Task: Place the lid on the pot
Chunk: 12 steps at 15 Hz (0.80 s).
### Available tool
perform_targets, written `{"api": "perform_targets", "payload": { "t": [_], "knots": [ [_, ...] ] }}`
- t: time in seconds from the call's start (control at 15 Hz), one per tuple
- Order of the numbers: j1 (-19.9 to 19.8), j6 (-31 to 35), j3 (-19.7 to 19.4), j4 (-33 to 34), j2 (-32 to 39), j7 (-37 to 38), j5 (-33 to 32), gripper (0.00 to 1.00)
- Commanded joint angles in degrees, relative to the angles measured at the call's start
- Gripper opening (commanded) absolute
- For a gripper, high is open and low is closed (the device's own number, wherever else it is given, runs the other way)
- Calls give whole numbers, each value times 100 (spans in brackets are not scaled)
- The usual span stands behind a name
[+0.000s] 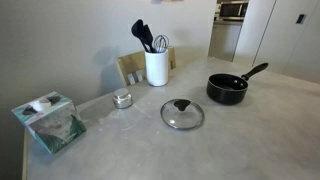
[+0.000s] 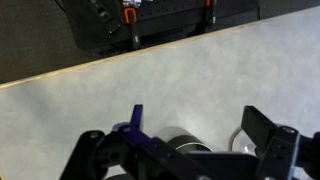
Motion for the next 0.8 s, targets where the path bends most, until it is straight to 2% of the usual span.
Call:
{"api": "perform_targets", "payload": {
  "t": [0.0,0.27,0.4,0.73],
  "knots": [
    [-173,-11,143,12,32,-60,53,100],
    [-116,-11,195,108,130,-234,-71,100],
    [23,-33,252,243,283,-797,-321,100],
    [384,261,400,688,1208,-1926,-331,100]
  ]
}}
